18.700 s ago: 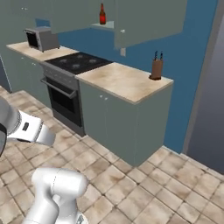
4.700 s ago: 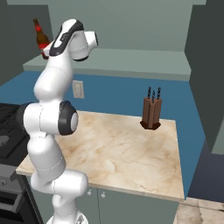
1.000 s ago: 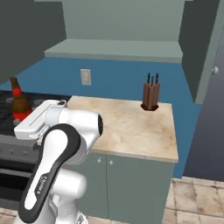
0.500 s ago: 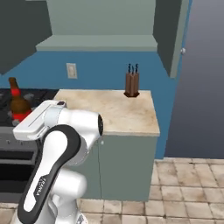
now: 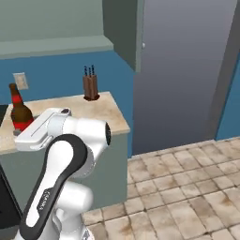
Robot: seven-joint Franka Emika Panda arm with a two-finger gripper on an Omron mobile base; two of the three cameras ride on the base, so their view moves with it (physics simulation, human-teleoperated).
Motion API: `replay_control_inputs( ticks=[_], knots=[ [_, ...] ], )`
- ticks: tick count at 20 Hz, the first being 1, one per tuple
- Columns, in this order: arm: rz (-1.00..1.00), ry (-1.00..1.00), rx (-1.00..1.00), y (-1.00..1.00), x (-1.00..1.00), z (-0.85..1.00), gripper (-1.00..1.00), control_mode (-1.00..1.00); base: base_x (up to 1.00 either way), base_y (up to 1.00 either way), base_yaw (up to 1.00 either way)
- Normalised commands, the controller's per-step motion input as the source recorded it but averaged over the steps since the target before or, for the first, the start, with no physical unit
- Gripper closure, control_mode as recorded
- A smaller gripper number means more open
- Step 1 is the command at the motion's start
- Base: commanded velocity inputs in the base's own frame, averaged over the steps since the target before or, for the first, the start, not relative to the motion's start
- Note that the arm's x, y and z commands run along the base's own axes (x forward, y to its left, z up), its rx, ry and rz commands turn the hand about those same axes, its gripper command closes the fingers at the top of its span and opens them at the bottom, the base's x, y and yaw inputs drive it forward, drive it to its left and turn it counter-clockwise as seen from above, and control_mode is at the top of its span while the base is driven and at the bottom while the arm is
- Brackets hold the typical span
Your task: Get the candle and the beer from the cabinet and move them to the dining counter.
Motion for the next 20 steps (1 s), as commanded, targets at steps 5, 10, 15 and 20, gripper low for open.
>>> replay_control_inputs(
  ticks=[5,10,15,20],
  knots=[
    [0.00,0.00,0.00,0.00,0.00,0.00,1.00,1.00,-0.12,-0.41,-0.56],
    [0.00,0.00,0.00,0.00,0.00,0.00,1.00,1.00,-0.15,-0.47,-0.55],
    [0.00,0.00,0.00,0.00,0.00,0.00,1.00,1.00,-0.19,-0.56,-0.51],
    [0.00,0.00,0.00,0.00,0.00,0.00,1.00,1.00,-0.06,-0.52,-0.49]
  ],
)
